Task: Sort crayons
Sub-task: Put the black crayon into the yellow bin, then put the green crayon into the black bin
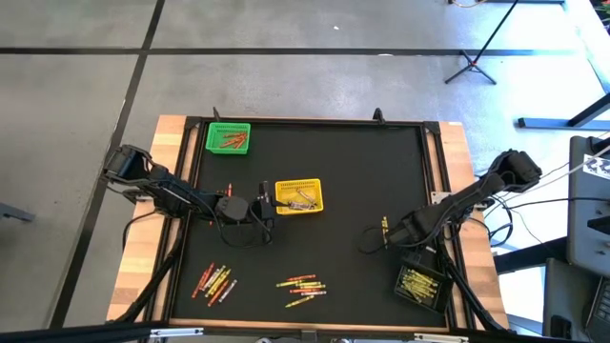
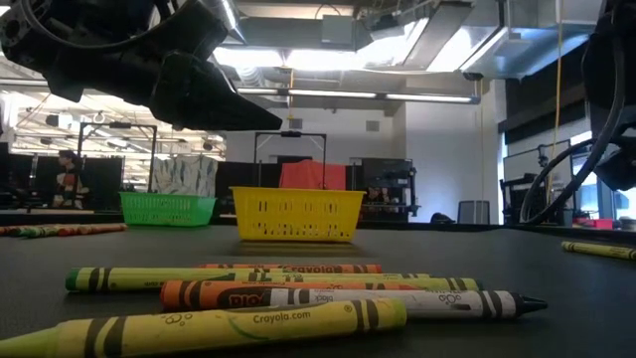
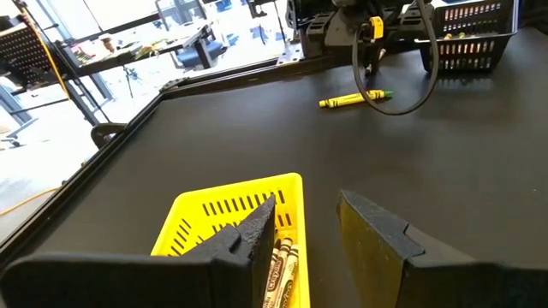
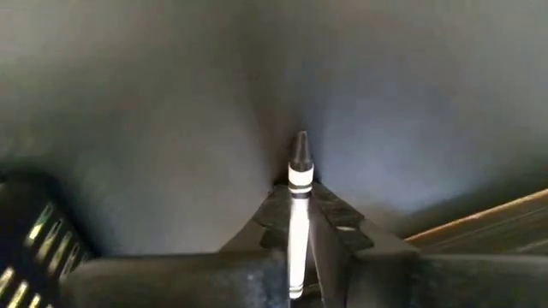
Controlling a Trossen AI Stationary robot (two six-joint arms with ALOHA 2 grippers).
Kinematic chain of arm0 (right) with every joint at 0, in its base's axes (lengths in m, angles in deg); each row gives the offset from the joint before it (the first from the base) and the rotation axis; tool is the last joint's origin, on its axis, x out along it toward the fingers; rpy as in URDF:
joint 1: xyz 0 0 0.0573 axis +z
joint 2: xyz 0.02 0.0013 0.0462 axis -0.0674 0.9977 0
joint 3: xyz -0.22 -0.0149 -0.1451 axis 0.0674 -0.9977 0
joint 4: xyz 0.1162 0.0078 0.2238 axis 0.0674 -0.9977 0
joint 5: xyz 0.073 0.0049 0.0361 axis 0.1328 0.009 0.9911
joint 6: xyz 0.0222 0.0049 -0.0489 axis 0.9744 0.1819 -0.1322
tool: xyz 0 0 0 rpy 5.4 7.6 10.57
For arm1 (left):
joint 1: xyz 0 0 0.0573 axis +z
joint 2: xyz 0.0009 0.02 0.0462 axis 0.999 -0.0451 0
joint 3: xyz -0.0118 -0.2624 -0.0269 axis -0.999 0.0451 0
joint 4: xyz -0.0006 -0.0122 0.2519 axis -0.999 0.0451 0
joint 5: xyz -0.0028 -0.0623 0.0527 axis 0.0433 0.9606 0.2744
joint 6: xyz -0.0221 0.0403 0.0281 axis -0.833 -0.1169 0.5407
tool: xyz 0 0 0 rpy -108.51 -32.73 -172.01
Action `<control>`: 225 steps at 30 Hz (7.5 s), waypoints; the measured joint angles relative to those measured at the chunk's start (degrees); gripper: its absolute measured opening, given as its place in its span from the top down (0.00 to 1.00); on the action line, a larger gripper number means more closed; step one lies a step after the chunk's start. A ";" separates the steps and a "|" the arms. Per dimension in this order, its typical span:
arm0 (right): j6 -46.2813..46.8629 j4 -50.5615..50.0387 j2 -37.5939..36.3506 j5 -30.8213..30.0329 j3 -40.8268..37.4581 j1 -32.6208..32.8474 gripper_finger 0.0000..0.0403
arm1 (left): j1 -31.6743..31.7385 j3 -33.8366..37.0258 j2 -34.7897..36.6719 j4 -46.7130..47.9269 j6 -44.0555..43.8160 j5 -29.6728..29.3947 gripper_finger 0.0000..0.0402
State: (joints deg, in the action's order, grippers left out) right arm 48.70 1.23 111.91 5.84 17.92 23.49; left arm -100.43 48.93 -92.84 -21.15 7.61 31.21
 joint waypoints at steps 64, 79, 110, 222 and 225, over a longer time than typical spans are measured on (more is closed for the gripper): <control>-46.01 65.65 21.55 -26.27 21.37 -25.92 0.88 | -4.66 0.00 9.77 14.43 -2.01 -1.33 0.71; -41.56 37.56 15.68 -24.90 30.46 -23.86 0.63 | -4.66 0.00 9.77 14.72 -2.49 -1.25 0.71; 15.83 -2.03 6.70 -15.99 13.77 -4.50 0.63 | -4.22 0.00 9.75 15.03 -3.34 -1.71 0.71; 55.30 -1.56 5.38 -13.72 24.12 33.77 0.92 | -3.72 0.00 9.75 13.52 -4.74 -1.75 0.71; 56.58 -1.75 5.38 -13.32 24.13 33.77 0.85 | -3.74 0.00 9.75 13.56 -4.72 -1.77 0.71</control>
State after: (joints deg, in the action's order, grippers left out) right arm 105.28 -0.52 117.29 -7.48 42.05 57.26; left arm -104.17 48.93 -83.09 -7.60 2.89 29.44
